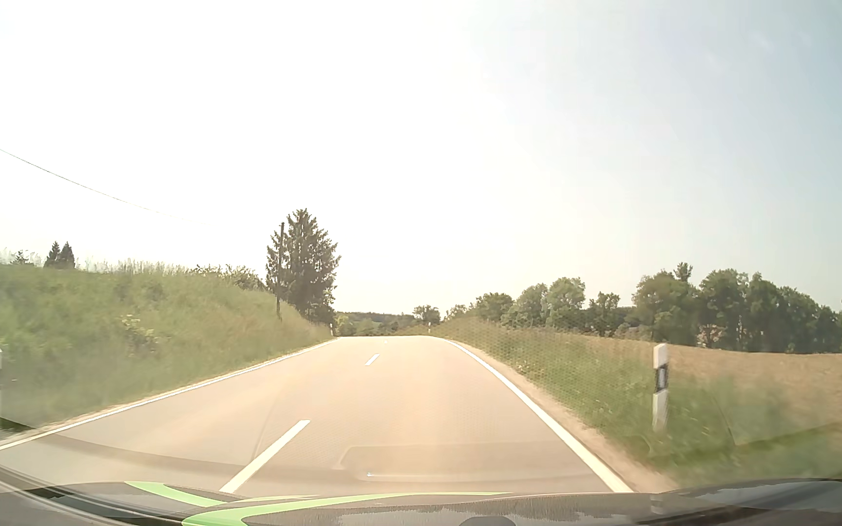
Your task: Follow the waypoints while adhering to traffic rules and regulations
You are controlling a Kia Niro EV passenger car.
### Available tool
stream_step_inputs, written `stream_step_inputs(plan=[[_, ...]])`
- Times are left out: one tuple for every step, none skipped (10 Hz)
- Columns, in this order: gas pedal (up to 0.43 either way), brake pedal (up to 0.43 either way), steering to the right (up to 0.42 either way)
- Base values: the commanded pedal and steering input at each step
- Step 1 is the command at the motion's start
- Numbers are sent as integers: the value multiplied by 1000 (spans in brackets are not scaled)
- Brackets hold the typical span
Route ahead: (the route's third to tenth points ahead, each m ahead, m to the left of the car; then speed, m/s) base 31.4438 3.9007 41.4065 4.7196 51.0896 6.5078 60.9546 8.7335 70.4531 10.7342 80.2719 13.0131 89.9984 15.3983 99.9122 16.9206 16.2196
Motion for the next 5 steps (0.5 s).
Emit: stream_step_inputs(plan=[[110,0,-10],[110,0,-11],[110,0,-12],[110,0,-14],[98,0,-16]])
